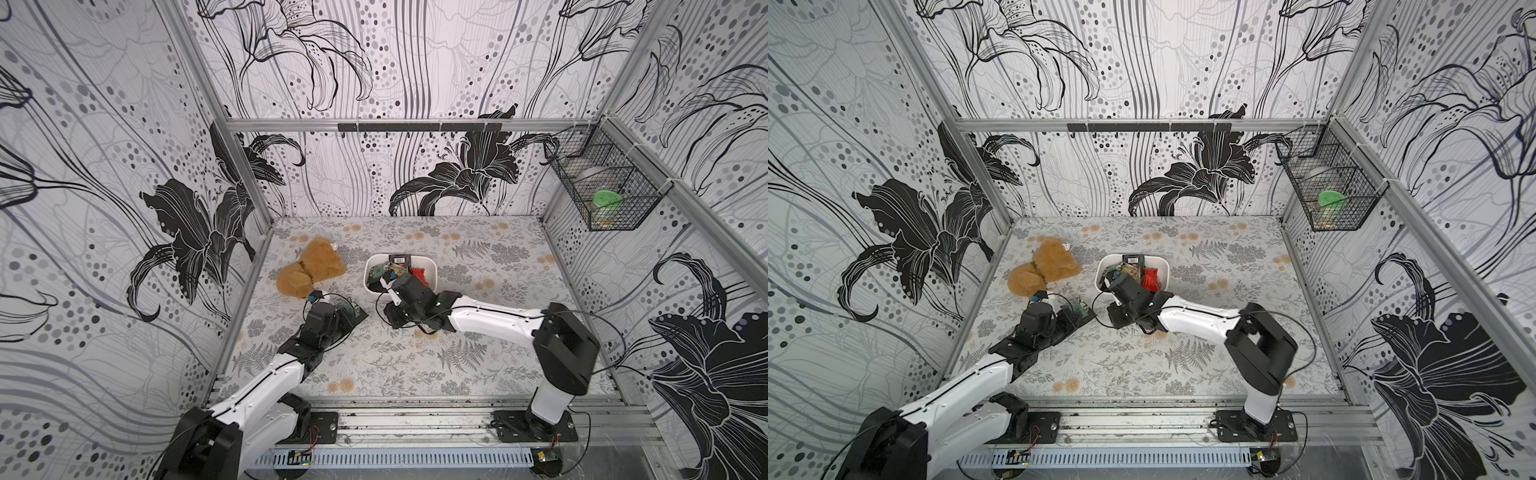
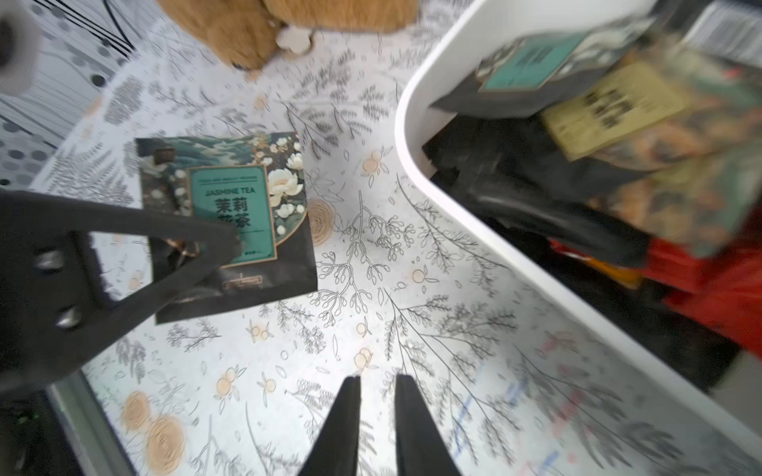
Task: Put the tea bags into the storage box
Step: Pick up the tea bag from the center of the board, then place the tea bag in the storage box.
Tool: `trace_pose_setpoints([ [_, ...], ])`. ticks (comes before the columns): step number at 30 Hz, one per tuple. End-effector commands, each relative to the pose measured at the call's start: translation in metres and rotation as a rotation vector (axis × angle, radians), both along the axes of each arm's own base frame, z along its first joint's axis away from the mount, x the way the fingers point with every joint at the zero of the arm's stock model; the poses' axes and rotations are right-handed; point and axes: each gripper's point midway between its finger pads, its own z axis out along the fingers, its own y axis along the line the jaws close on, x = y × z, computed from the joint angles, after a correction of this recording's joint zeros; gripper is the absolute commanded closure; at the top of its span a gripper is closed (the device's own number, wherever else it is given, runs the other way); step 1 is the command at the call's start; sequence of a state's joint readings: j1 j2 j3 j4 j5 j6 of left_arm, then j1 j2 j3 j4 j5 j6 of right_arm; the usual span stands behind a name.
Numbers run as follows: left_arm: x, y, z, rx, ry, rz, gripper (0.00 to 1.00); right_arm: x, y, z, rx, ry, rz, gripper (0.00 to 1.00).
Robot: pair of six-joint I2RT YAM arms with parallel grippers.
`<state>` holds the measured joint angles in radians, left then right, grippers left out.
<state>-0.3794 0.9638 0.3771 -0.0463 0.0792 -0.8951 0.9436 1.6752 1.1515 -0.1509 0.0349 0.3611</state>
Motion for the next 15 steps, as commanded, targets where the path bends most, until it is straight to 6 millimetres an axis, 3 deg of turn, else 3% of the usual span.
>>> trace_pose_setpoints([
  [1, 0.010, -0.005, 0.034, 0.042, -0.051, -0.017, 1.00, 0.008, -0.041, 0.021, -0.002, -0.084, -0.142, 0.75],
  [4, 0.026, -0.028, 0.061, 0.057, -0.099, -0.073, 1.00, 0.011, -0.088, 0.034, -0.015, -0.142, -0.286, 0.68],
  [9, 0.068, -0.071, 0.089, 0.102, -0.153, -0.143, 1.00, 0.010, -0.159, 0.041, 0.019, -0.181, -0.465, 0.63],
  [12, 0.096, -0.096, 0.091, 0.100, -0.163, -0.184, 1.00, 0.006, -0.188, 0.037, 0.025, -0.191, -0.529, 0.58],
  [15, 0.122, -0.121, 0.082, 0.108, -0.142, -0.227, 1.00, 0.002, -0.203, 0.031, 0.013, -0.183, -0.559, 0.57],
])
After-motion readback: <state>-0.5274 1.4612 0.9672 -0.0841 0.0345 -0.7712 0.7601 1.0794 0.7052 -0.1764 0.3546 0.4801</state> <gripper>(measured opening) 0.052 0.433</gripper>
